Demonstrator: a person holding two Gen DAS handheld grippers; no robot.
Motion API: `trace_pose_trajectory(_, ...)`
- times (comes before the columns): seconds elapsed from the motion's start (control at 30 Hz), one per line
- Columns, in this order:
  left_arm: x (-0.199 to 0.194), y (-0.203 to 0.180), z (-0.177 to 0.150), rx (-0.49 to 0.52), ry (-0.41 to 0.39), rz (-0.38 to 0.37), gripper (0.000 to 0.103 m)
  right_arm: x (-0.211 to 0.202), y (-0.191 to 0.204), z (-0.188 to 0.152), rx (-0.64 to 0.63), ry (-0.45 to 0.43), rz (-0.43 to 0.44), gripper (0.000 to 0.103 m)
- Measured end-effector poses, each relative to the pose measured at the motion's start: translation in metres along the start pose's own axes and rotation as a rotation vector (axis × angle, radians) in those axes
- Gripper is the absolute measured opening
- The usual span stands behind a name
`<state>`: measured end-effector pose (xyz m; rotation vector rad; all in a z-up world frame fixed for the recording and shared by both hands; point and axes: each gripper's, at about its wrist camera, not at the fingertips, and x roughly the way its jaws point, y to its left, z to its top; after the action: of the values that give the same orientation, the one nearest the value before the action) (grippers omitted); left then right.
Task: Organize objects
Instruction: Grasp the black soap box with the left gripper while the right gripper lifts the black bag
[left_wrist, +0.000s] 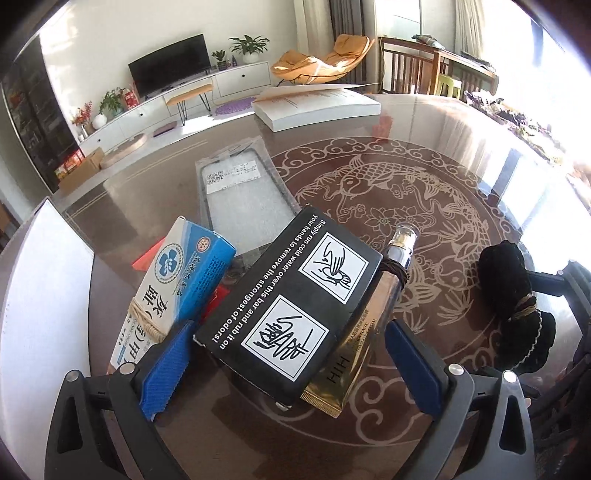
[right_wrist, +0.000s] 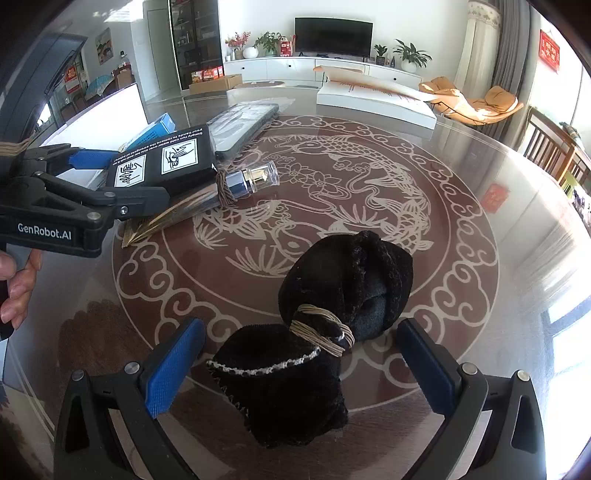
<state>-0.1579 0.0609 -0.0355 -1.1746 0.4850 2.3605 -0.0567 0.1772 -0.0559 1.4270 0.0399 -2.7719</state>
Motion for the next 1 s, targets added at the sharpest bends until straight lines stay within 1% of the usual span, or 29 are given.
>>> trace_pose_trajectory(0.03,0.0,-0.001,-0.001,0.004,-0.001,-0.005,0.073,0.0,0.0,0.0,0.0,0.0,0.0,0.103)
trace_pose_trajectory(0.07,-0.001,-0.001,-0.003,-0.007,-0.002,-0.031,0.065,0.0,0.0,0.0,0.0,0.0,0.0,0.103)
trace_pose_trajectory(0.1,-0.003,-0.002,-0.006,-0.022,-0.01,-0.038,0.063,0.0,0.0,0.0,0.0,0.0,0.0,0.103)
trace_pose_trajectory(0.17,-0.011,-0.007,-0.018,-0.041,-0.017,-0.012,0.063,0.0,0.0,0.0,0.0,0.0,0.0,0.103)
trace_pose_trajectory(0.3,-0.037,-0.019,-0.058,-0.151,-0.006,-0.031,0.059,0.0,0.0,0.0,0.0,0.0,0.0,0.103)
trace_pose_trajectory(0.37,-0.053,-0.027,-0.079,-0.177,-0.001,-0.031,0.059,0.0,0.0,0.0,0.0,0.0,0.0,0.103)
trace_pose_trajectory(0.43,-0.064,-0.033,-0.098,-0.211,0.01,-0.05,0.06,0.0,0.0,0.0,0.0,0.0,0.0,0.103)
trace_pose_trajectory(0.47,-0.067,-0.034,-0.104,-0.223,0.02,-0.061,0.062,0.0,0.0,0.0,0.0,0.0,0.0,0.103)
trace_pose_trajectory(0.5,-0.068,-0.035,-0.108,-0.228,0.029,-0.071,0.066,0.0,0.0,0.001,0.0,0.0,0.0,0.103)
trace_pose_trajectory(0.53,-0.068,-0.035,-0.109,-0.223,0.032,-0.075,0.078,0.0,0.0,0.0,0.0,0.0,0.0,0.103)
trace_pose_trajectory(0.57,-0.068,-0.035,-0.108,-0.213,0.029,-0.066,0.087,0.0,0.0,0.001,0.0,0.0,0.0,0.103)
trace_pose_trajectory(0.63,-0.068,-0.032,-0.099,-0.196,0.016,-0.02,0.088,0.0,0.0,0.001,0.0,0.0,0.0,0.103)
trace_pose_trajectory(0.67,-0.068,-0.03,-0.093,-0.197,0.009,-0.01,0.088,0.0,0.0,0.001,0.0,0.0,0.0,0.103)
trace_pose_trajectory(0.73,-0.068,-0.024,-0.079,-0.219,-0.008,-0.028,0.088,0.0,0.0,0.001,0.0,0.0,0.0,0.103)
trace_pose_trajectory(0.77,-0.065,-0.021,-0.071,-0.226,-0.013,-0.051,0.093,0.0,0.0,0.001,0.0,0.0,0.0,0.103)
trace_pose_trajectory(0.8,-0.061,-0.02,-0.063,-0.228,-0.011,-0.065,0.095,0.0,0.0,0.001,0.0,0.0,0.0,0.103)
trace_pose_trajectory(0.87,-0.05,-0.019,-0.05,-0.225,0.001,-0.057,0.096,0.0,0.0,0.001,0.0,0.0,0.0,0.103)
trace_pose_trajectory(0.93,-0.043,-0.019,-0.041,-0.22,-0.006,-0.064,0.096,0.0,0.001,0.001,0.0,0.0,0.001,0.103)
trace_pose_trajectory(0.97,-0.04,-0.018,-0.038,-0.222,-0.013,-0.058,0.092,0.0,0.001,0.001,0.0,0.0,0.001,0.103)
trace_pose_trajectory(1.0,-0.037,-0.017,-0.036,-0.225,-0.019,-0.052,0.084,0.0,0.001,0.001,0.0,0.0,0.001,0.103)
